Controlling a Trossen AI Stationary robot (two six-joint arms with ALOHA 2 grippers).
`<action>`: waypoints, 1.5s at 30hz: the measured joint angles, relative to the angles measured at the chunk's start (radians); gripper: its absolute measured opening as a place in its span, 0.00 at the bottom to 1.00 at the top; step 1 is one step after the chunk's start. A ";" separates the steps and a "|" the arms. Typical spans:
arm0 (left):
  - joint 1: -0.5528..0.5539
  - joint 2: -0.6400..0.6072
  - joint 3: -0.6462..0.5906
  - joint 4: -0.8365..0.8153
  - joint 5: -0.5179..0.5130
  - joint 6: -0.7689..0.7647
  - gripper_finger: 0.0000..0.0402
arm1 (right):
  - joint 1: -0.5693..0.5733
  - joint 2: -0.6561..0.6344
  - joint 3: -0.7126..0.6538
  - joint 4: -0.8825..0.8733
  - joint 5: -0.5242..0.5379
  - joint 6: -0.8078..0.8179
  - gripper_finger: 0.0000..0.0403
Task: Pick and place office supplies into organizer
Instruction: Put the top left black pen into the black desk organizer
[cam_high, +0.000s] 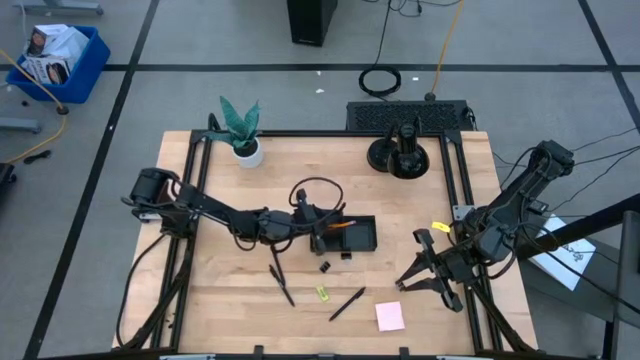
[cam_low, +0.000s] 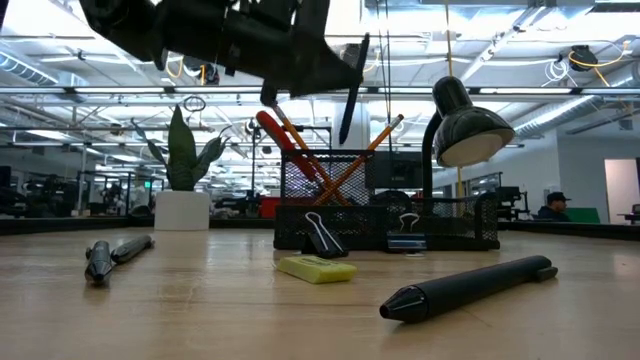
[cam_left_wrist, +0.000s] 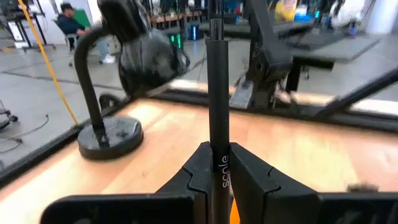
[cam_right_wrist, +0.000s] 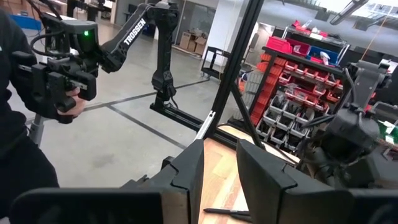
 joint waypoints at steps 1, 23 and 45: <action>0.000 0.001 -0.001 -0.002 0.000 0.000 0.11 | 0.000 0.000 0.000 0.000 0.000 0.000 0.22; 0.008 0.026 0.000 0.013 0.000 -0.009 0.11 | 0.000 0.000 0.000 -0.015 0.000 0.005 0.22; 0.006 0.026 0.000 0.010 0.000 -0.020 0.11 | 0.000 0.000 0.000 -0.015 0.000 0.019 0.22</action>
